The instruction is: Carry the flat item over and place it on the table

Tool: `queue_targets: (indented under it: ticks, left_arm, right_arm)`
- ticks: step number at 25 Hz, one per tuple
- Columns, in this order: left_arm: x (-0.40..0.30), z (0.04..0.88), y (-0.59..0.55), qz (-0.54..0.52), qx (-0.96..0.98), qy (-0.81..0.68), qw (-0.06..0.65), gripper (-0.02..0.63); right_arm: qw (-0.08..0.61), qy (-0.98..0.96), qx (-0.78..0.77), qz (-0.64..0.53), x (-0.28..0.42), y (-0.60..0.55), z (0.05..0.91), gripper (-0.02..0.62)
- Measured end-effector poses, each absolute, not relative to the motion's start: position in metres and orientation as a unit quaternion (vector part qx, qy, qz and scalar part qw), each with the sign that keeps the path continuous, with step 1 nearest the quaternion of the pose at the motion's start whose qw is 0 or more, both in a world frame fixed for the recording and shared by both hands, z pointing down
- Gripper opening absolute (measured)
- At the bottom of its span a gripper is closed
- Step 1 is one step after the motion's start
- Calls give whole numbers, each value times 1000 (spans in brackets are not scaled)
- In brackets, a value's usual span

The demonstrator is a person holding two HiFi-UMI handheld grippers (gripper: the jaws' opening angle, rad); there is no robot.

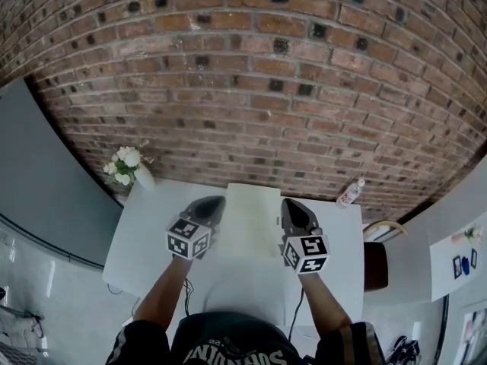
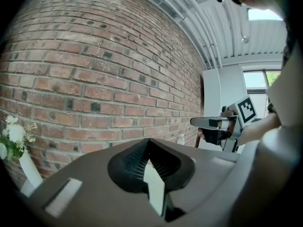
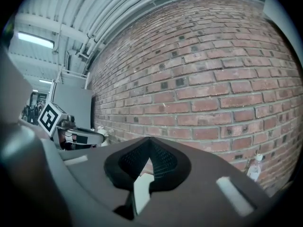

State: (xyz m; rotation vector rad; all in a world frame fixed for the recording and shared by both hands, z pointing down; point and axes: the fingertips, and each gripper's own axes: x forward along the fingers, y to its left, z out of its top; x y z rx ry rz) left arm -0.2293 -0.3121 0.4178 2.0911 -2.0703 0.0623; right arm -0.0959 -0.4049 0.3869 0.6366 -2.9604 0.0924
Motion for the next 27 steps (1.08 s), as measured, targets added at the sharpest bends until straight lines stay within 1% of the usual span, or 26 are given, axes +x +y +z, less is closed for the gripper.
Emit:
queue_targets:
  ticks: [27]
  left_arm:
    - [-226, 433, -303, 31, 712, -691, 117, 9]
  right_arm:
    - [67, -975, 209, 47, -97, -388, 401, -2]
